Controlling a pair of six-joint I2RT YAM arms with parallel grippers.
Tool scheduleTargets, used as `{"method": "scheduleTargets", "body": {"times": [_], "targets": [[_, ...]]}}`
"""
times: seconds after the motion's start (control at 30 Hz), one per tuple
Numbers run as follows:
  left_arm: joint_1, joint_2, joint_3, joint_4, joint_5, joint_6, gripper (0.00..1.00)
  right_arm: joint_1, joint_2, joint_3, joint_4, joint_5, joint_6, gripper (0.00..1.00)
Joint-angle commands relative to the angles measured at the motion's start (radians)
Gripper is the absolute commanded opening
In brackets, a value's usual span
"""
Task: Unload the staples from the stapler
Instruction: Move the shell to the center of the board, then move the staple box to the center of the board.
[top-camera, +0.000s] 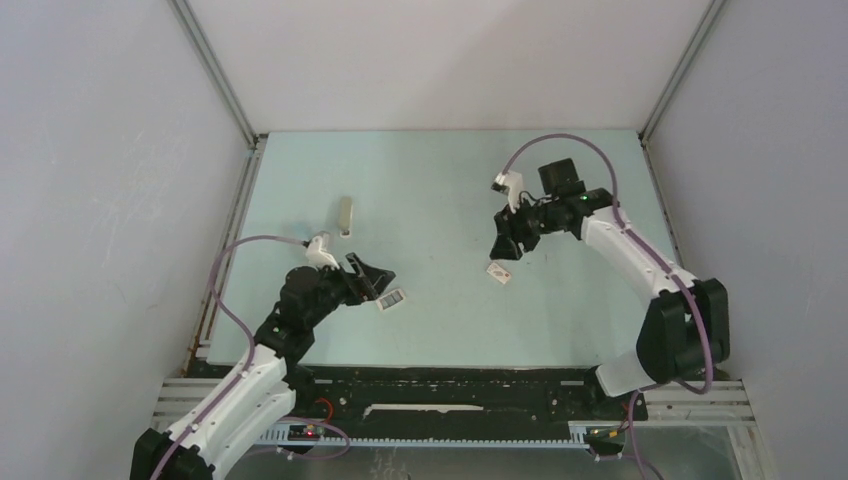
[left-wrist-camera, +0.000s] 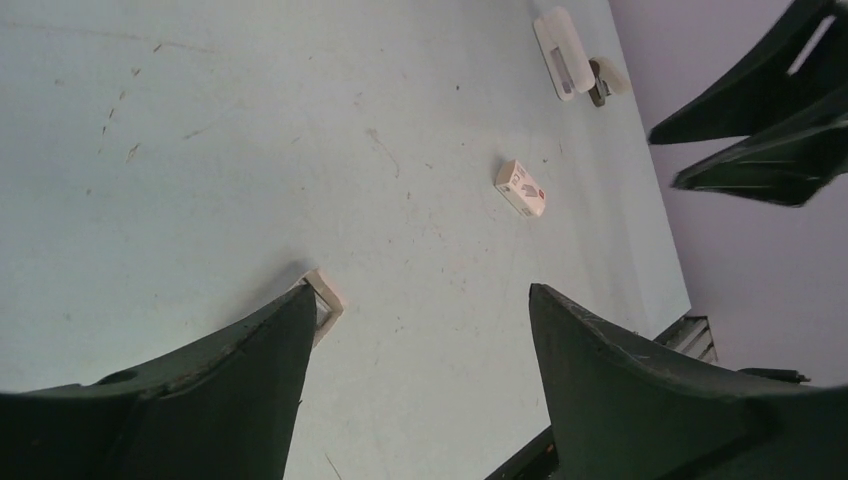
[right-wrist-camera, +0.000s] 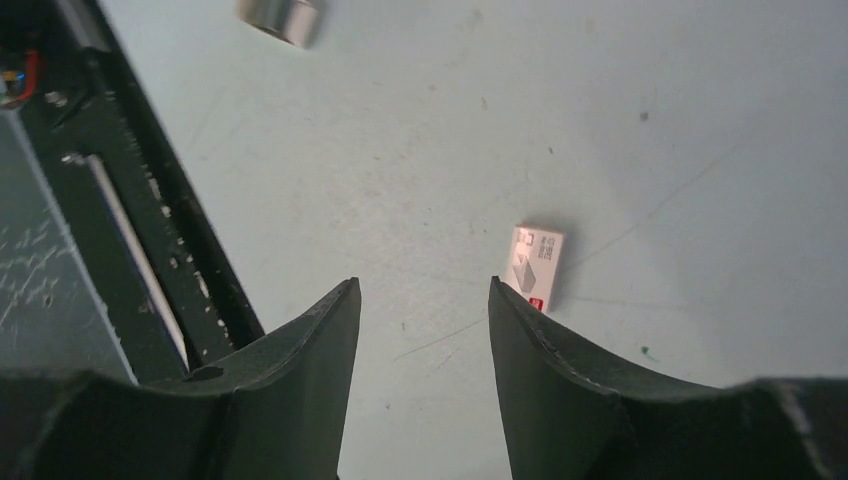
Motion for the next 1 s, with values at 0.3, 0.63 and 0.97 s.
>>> {"method": "scheduleTargets", "body": {"times": [0.3, 0.63, 0.97], "targets": [[0.009, -0.070, 0.151, 0.093, -0.095, 0.405, 1.00, -0.066, -0.110, 0.153, -0.332, -0.422, -0.482, 0.61], [-0.014, 0.124, 0.257, -0.127, 0.126, 0.524, 0.99, -0.129, -0.143, 0.075, -0.316, -0.461, -0.503, 0.61], [-0.213, 0.321, 0.380, -0.322, -0.077, 0.698, 0.98, -0.257, -0.168, -0.014, -0.277, -0.533, -0.490, 0.61]]}}
